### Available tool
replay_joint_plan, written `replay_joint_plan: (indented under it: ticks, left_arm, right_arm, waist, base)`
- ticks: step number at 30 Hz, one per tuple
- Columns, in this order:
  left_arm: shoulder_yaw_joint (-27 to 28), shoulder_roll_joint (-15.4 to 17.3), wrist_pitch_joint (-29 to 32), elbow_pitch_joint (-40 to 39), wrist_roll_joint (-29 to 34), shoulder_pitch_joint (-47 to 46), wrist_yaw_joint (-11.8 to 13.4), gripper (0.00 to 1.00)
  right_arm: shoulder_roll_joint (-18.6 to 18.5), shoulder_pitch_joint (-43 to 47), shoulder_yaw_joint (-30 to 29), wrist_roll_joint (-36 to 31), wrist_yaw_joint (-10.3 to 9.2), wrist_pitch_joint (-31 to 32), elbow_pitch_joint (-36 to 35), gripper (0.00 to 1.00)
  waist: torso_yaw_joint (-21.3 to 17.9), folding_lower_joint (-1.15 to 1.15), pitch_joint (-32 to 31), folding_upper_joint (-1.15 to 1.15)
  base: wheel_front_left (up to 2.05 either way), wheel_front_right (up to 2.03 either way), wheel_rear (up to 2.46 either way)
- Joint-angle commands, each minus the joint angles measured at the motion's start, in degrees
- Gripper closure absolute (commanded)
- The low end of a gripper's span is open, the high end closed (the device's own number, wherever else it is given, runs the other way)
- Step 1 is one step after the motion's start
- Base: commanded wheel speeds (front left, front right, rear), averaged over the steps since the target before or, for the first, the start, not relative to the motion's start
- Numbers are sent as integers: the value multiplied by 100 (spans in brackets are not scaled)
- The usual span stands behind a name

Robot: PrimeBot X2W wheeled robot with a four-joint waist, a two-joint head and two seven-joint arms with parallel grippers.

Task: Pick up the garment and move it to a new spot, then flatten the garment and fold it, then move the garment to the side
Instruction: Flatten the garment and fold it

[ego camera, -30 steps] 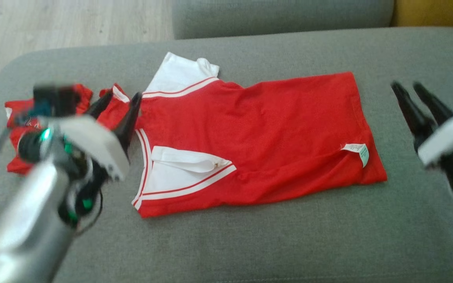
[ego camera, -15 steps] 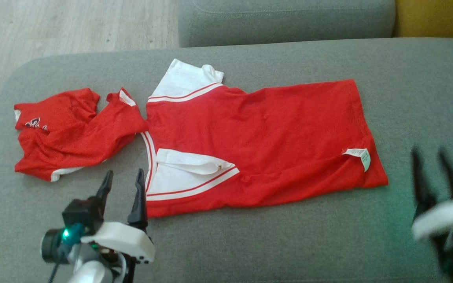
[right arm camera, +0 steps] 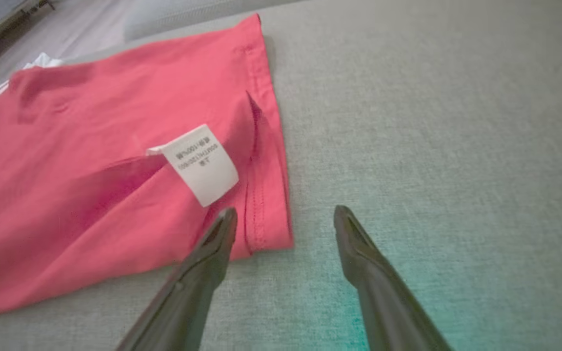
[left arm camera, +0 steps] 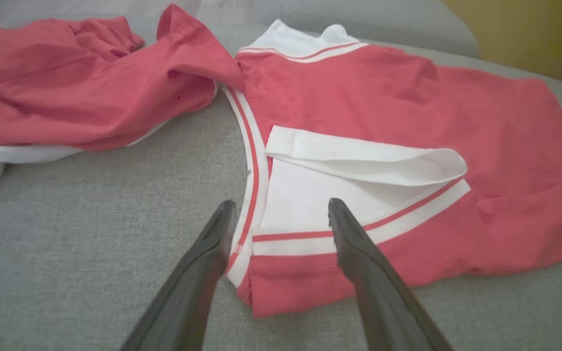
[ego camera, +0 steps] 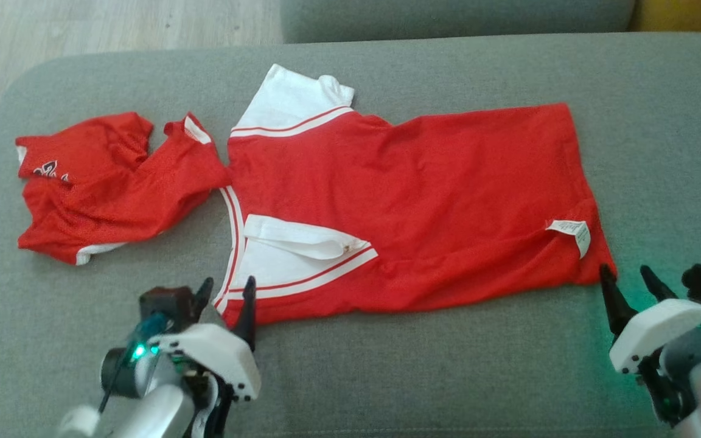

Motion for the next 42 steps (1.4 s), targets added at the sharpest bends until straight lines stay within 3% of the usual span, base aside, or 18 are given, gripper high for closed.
replay_joint_plan:
  ticks: [1, 5, 10, 21, 25, 27, 28, 29, 30, 36, 42]
  left_arm:
    - [148, 52, 106, -53, -21, -342, -31, 0]
    - [44, -15, 617, 248, -161, -544, -95, 0]
    - [64, -25, 1123, 515, -304, -630, 80, 0]
    - [201, 21, 1490, 691, -459, -681, 389, 0]
    - [175, 54, 1639, 603, -539, -645, 341, 0]
    - [128, 29, 1802, 555, -661, -599, 219, 0]
    - [98, 32, 1856, 538, -679, -589, 186, 20]
    - [91, 34, 1867, 518, -689, -587, 173, 67]
    - [92, 38, 1856, 503, -692, -585, 169, 100]
    - [136, 189, 1733, 386, -640, -571, 169, 100]
    - [22, 578, 2009, -59, -596, -397, 75, 100]
  right_arm:
    - [-24, -204, 23, -102, -4, 110, -129, 0]
    - [123, -313, -145, -335, -4, 634, -68, 0]
    - [256, -385, -204, -529, -4, 962, -73, 0]
    - [388, -518, -14, -556, -4, 1300, 58, 0]
    - [370, -506, 20, -487, -4, 1321, 91, 18]
    - [367, -487, 29, -460, -4, 1342, 118, 51]
    - [369, -483, 38, -445, -4, 1347, 126, 66]
    - [372, -484, 43, -425, -4, 1337, 130, 100]
    - [373, -485, 44, -408, -4, 1310, 136, 100]
    - [300, -536, 23, -377, -4, 1050, 122, 100]
    - [70, -283, -22, -465, -4, 1309, -154, 100]
  waist:
    - [24, 0, 30, 0]
    - [32, 0, 88, 0]
    - [-21, 0, 163, 0]
    - [-59, 0, 312, 0]
    - [-46, 0, 318, 0]
    - [-42, 0, 304, 0]
    - [-43, 0, 296, 0]
    - [-47, 0, 282, 0]
    - [-51, 0, 256, 0]
    - [-86, 0, 7, 0]
    - [-100, 0, -356, 0]
  base:
    - [0, 0, 0]
    - [0, 0, 0]
    - [0, 0, 0]
    - [0, 0, 0]
    - [0, 0, 0]
    - [0, 0, 0]
    - [0, 0, 0]
    - [0, 0, 0]
    - [0, 0, 0]
    - [0, 0, 0]
    - [0, 0, 0]
